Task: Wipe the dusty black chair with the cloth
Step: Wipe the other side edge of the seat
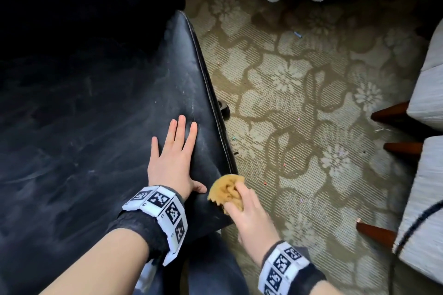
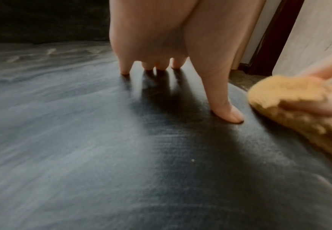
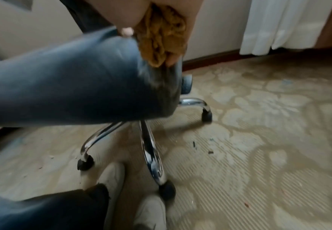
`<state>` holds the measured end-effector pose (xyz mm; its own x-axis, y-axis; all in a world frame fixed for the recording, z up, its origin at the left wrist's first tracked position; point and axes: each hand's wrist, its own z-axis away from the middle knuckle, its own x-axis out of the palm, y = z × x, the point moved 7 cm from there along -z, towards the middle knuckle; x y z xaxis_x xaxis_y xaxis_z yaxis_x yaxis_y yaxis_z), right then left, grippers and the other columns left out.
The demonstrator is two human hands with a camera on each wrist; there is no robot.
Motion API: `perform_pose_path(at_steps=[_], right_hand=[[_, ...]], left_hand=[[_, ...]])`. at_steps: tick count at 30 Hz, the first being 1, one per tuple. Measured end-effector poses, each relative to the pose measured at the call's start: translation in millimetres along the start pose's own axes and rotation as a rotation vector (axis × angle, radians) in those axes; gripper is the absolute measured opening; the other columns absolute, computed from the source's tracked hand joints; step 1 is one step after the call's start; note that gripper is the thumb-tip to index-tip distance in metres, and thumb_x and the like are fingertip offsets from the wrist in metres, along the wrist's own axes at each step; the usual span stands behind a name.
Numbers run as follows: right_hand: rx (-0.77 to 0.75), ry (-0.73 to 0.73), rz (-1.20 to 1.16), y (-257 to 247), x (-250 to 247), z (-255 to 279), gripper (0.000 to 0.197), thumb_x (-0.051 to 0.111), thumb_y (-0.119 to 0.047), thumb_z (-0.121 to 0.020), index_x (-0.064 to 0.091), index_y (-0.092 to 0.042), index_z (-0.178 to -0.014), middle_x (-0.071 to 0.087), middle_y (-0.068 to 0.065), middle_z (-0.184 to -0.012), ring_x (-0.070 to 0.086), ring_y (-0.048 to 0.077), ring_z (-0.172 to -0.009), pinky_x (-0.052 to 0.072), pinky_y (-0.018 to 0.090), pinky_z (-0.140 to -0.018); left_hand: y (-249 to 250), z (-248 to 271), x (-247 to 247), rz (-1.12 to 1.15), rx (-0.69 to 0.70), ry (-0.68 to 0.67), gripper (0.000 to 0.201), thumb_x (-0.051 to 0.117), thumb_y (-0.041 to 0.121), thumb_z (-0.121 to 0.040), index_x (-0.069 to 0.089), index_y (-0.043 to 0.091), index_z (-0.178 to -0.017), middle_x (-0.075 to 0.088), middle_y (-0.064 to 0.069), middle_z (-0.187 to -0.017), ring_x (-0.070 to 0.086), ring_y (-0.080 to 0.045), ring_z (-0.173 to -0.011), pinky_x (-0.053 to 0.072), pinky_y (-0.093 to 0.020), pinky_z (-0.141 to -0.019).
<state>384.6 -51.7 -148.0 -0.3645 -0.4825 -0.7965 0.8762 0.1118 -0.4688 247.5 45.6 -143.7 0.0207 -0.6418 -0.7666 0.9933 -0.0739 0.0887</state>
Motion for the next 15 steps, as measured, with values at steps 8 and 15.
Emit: perform_pose_path(at_steps=[8,15], right_hand=[[0.107,-0.137,0.052,65,8,45,0.057,0.063,-0.009,-0.083,0.037,-0.058,-0.098,0.038,-0.003,-0.126,0.056,0.022,-0.103,0.055,0.029,-0.081],[0.056,0.463,-0.167,-12,-124,-155,0.03,0.05,-0.01,-0.085,0.062,-0.01,-0.113,0.048,0.014,-0.117,0.057,0.029,-0.082,0.052,0.038,-0.075]], left_hand=[[-3,-1,-4,0.027,0.048,-0.003,0.125,0.07,0.059,-0.066,-0.022,0.027,-0.145,-0.033,0.003,-0.15,-0.025,-0.014,-0.141,-0.001,-0.042,-0.118],[-55,-48,-53,0.119,-0.077,0.081,0.126,0.072,0.063,-0.059,-0.016,0.036,-0.145,-0.028,0.001,-0.154,-0.023,-0.018,-0.142,0.002,-0.047,-0.117]])
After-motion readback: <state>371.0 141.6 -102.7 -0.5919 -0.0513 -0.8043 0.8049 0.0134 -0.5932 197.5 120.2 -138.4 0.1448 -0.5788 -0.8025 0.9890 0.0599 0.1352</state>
